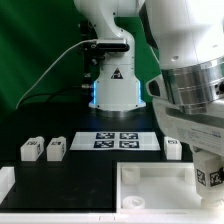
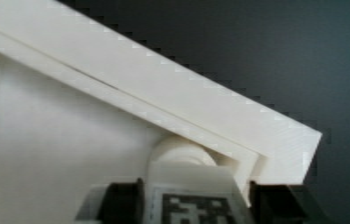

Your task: Assemble one leg

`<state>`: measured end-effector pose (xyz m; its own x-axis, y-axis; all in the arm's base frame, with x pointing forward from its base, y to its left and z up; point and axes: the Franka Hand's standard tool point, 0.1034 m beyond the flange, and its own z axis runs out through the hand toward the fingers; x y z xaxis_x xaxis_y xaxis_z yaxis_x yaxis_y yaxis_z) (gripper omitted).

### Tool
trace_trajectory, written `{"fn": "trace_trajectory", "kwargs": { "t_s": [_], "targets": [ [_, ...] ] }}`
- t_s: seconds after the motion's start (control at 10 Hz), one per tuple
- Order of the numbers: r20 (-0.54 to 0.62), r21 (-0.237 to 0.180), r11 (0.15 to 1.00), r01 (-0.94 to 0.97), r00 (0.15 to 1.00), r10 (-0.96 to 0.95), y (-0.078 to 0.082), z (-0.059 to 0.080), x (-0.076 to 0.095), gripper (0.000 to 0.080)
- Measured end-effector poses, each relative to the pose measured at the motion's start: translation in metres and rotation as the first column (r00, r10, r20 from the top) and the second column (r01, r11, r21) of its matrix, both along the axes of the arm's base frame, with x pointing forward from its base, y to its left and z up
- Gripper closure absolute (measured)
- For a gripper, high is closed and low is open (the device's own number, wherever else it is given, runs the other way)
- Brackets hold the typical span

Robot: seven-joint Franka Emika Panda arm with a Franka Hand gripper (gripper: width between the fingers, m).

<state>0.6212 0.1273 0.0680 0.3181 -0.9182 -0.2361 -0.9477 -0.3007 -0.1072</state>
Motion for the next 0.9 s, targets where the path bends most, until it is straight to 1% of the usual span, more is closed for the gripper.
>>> {"fn": "trace_trajectory", "kwargs": {
  "t_s": [0.2, 0.3, 0.4, 0.6, 0.7, 0.8, 0.9],
  "targets": [
    [-0.049, 0.005, 0.964, 0.265, 0.963, -0.265, 0.0008, -0.0007, 0.0044, 0.0515],
    [-0.051, 0.007, 0.947, 0.320, 0.946, -0.320, 0.0001, -0.0008, 0.0061, 0.0515],
    [-0.014, 0.011, 0.960, 0.280, 0.960, -0.280, -0.0008, -0.0004, 0.0091, 0.0515],
    [-0.013, 0.011, 0.962, 0.274, 0.962, -0.274, 0.0002, -0.0002, 0.0089, 0.0515],
    [-0.010, 0.011, 0.964, 0.265, 0.964, -0.264, 0.0001, -0.0002, 0.0089, 0.0334],
    [0.003, 0.016, 0.978, 0.210, 0.978, -0.210, -0.0020, 0.0002, 0.0089, 0.0215],
    [0.015, 0.016, 0.989, 0.149, 0.989, -0.149, -0.0012, 0.0026, 0.0081, 0.0215]
  ]
}}
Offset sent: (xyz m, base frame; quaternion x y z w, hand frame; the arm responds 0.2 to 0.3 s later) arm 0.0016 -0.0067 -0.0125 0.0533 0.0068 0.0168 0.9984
